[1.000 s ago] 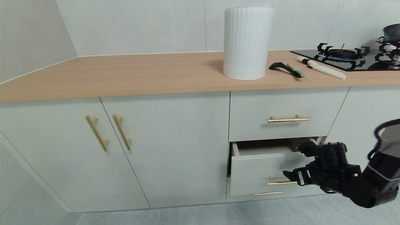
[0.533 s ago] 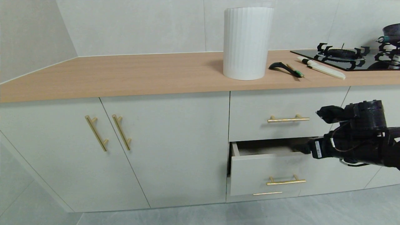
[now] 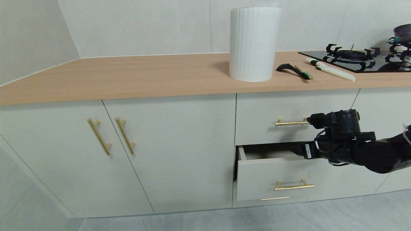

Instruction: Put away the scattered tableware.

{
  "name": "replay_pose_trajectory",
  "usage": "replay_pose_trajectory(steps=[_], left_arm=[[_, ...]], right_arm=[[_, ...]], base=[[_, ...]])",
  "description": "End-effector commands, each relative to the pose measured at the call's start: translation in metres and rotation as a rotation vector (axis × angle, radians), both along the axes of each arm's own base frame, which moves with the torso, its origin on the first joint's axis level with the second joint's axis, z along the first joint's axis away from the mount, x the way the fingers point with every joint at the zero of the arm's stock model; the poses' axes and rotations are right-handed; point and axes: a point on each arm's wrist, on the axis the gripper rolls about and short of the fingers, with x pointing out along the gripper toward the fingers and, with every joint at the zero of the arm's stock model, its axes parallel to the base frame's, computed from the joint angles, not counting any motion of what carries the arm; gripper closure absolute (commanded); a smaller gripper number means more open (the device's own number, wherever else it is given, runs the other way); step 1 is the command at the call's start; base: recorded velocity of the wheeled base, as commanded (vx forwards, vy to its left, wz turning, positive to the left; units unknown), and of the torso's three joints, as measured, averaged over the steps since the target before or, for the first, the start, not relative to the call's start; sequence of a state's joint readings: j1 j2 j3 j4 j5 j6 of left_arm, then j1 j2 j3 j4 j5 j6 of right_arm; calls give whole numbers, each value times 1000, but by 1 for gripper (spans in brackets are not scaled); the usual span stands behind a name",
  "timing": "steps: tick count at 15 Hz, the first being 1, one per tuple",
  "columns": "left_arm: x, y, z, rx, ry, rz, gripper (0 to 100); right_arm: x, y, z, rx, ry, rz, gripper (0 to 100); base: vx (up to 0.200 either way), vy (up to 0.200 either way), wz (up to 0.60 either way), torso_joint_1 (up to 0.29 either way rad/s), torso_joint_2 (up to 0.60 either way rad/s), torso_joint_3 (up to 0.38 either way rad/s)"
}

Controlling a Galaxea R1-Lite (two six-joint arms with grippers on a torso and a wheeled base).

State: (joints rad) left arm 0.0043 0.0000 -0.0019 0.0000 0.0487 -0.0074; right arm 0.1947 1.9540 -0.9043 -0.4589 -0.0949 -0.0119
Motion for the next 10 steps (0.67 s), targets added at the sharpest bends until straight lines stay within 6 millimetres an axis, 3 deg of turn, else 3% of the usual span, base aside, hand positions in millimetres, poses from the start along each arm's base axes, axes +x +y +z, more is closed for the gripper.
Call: replay_pose_trajectory(steps=[1, 6, 10], left_arm=[[0, 0, 0, 0, 0, 1, 0], [0, 0, 0, 0, -1, 1, 0], [0, 0, 0, 0, 0, 1, 0]], right_arm=[[12, 3, -36, -21, 75, -6, 0], [12, 3, -36, -19, 97, -12, 0], [-1, 0, -14, -34, 181, -12, 0]], base=[[0, 0, 0, 0, 0, 0], [0, 0, 0, 0, 0, 0], [0, 0, 0, 0, 0, 0]])
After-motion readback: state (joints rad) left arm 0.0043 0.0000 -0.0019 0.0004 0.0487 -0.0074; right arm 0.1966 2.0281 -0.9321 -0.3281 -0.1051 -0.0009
